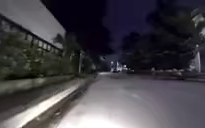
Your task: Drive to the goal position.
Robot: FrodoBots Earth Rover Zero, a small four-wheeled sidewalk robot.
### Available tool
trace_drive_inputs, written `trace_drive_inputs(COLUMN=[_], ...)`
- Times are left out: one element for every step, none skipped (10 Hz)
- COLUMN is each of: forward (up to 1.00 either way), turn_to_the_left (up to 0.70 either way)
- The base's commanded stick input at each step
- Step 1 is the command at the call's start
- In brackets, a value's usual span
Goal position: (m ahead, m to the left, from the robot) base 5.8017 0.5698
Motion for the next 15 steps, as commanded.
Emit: trace_drive_inputs(forward=[0.50,0.50,0.50,0.50,0.50,0.50,0.50,0.50,0.50,0.50,0.50,0.50,0.50,0.50,0.50], turn_to_the_left=[0.00,-0.04,-0.50,-0.50,-0.50,-0.50,-0.36,-0.07,0.00,0.00,0.00,0.00,0.00,0.00,0.00])
